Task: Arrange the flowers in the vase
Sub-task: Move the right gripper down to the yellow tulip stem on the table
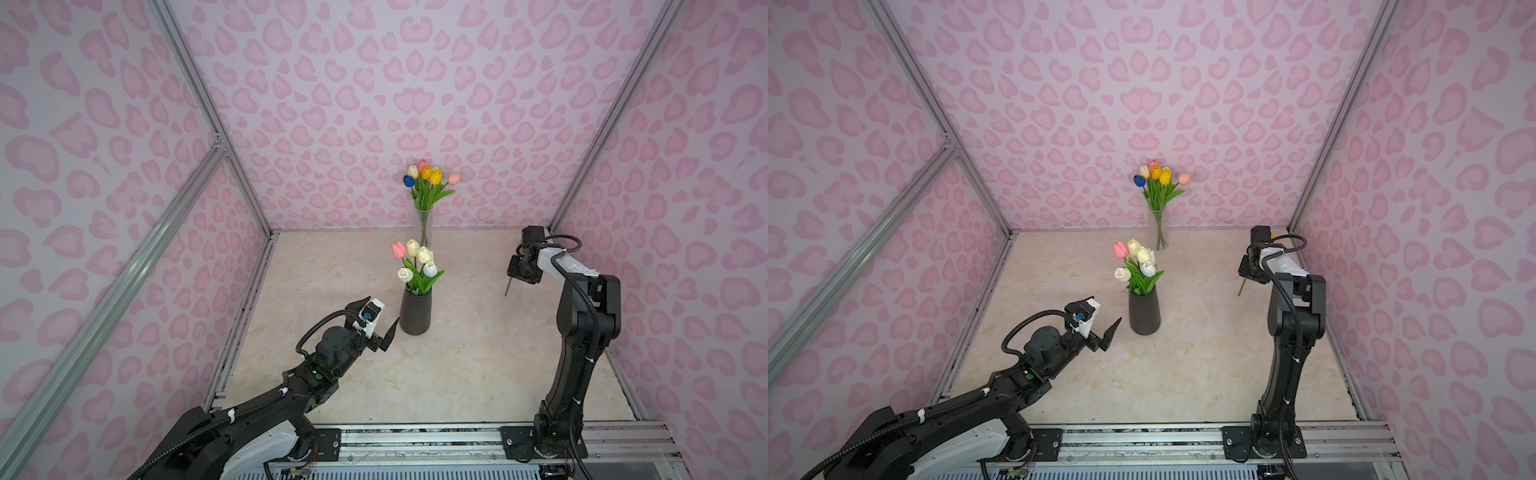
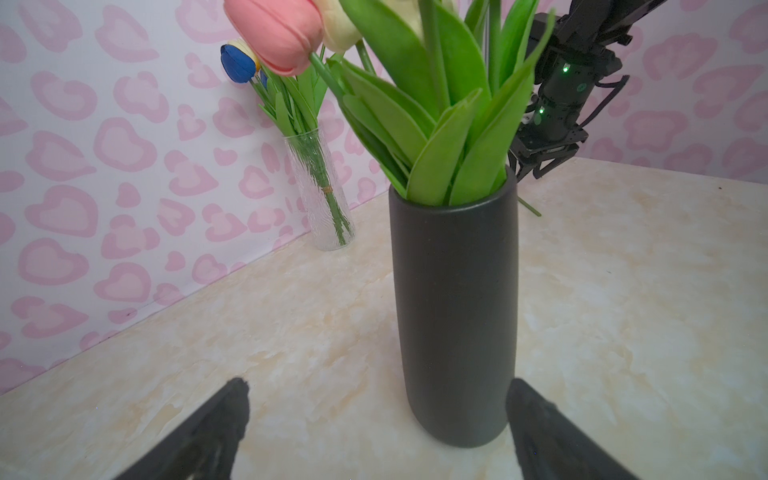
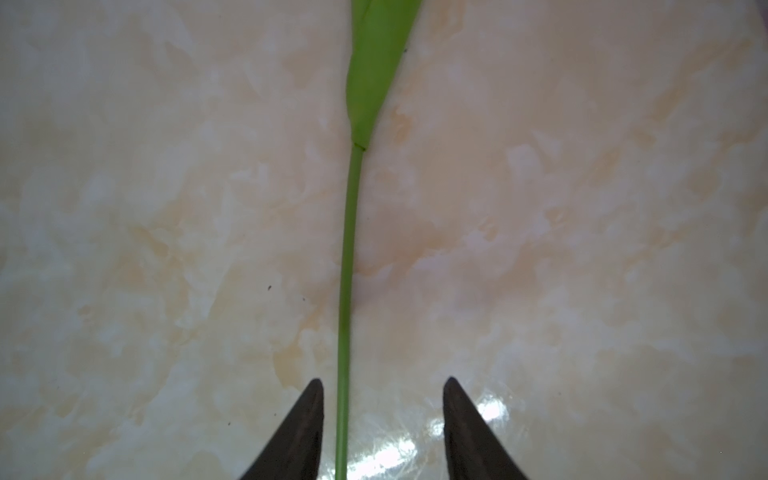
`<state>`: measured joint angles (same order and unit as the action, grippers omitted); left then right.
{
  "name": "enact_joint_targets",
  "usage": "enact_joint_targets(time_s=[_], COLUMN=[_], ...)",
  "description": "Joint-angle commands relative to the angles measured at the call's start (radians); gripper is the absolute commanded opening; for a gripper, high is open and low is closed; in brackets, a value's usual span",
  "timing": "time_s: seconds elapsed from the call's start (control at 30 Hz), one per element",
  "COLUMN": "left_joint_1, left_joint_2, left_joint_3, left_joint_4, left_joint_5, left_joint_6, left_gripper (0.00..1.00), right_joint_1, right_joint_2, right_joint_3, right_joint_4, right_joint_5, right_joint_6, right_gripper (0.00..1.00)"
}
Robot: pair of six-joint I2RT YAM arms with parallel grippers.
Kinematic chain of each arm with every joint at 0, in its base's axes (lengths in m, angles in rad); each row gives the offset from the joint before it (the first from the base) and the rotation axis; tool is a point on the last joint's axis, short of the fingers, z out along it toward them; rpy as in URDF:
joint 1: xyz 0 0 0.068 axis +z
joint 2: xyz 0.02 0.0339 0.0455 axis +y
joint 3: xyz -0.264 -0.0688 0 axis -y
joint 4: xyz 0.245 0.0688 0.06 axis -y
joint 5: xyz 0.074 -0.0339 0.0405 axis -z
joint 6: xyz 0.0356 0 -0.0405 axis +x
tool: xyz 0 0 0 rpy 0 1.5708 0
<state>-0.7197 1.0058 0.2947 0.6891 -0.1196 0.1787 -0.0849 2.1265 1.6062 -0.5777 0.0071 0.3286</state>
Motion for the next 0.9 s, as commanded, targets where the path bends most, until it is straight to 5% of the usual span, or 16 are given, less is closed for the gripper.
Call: enact_joint_targets(time_s=[0.0, 0.43, 0.63, 0.87], left_joint_1=[0.0, 0.0, 0.0, 0.0], left_joint_2=[-0.004, -0.001, 0.002, 0.002], left_joint_3=[0.006, 0.0, 0.0, 0.003], left_joint_4=[0.039, 0.048, 0.05, 0.041], left_joint_5=[0.009, 0.023, 0.014, 0.015], left_joint_6=[0.008, 0.014, 0.017, 0.018], left_gripper=[0.97, 0.97, 0.97, 0.97], right_joint_1=[0.0, 0.007, 0.005, 0.01], right_joint_2=[0.041, 0.157, 0.176, 0.099], right_joint_3=[0.026, 0.122, 0.12, 0.017], right_joint_4=[-0.025, -0.071, -0.065, 0.012], right_joint_5=[-0.018, -0.006, -0.041, -0.091], right_joint_6=[-0.02, -0.04, -0.05, -0.053], right_gripper=[0.45, 0.41, 0.04, 0.0])
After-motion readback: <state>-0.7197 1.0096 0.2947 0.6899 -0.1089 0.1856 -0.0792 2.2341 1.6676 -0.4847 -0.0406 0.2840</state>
